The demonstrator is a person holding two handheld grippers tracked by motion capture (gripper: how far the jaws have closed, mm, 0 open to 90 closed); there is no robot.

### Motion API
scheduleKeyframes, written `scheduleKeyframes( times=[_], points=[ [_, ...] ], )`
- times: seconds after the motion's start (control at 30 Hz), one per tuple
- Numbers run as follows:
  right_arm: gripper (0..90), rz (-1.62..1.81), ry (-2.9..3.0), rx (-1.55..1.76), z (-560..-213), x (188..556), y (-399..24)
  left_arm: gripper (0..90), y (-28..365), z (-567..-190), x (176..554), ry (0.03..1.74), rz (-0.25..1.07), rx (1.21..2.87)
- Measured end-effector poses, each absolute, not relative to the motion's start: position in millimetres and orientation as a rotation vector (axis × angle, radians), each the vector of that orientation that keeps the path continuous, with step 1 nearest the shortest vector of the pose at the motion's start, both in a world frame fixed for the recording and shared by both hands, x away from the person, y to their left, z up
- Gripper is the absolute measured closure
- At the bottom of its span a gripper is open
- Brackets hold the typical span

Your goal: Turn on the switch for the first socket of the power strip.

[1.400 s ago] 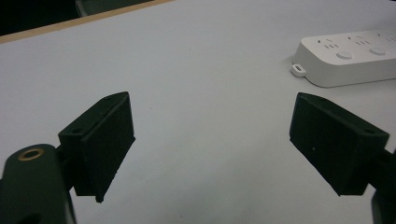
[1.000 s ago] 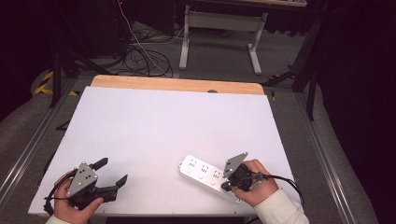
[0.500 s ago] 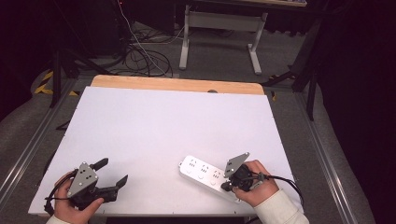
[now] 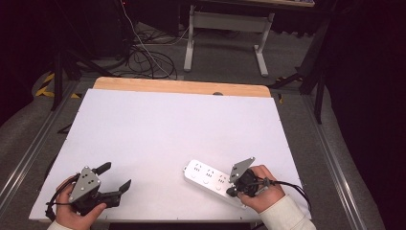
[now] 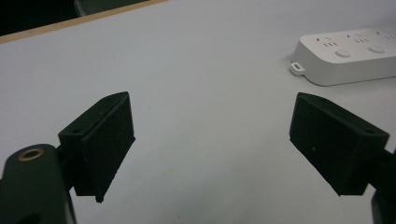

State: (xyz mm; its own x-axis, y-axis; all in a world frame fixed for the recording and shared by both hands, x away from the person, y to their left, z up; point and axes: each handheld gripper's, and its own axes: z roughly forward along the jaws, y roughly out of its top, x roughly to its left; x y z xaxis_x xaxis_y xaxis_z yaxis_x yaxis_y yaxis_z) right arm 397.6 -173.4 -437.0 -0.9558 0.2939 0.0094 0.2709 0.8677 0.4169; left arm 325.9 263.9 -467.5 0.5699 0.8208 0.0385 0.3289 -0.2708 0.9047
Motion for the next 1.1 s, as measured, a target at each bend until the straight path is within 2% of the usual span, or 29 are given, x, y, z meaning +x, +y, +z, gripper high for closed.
scheduleKeyframes(
  times=[0.4, 1.1],
  points=[
    [90.0, 0.689, 2.95, 0.446, -435.1, 393.3, -174.5, 14.2, 265.0, -466.8, 326.5, 0.934, 0.651, 1.851],
    [90.0, 0.952, 2.777, 0.425, -390.5, 388.9, -189.6, 14.2, 264.5, -467.0, 326.9, 0.94, 0.647, 1.844]
  ],
)
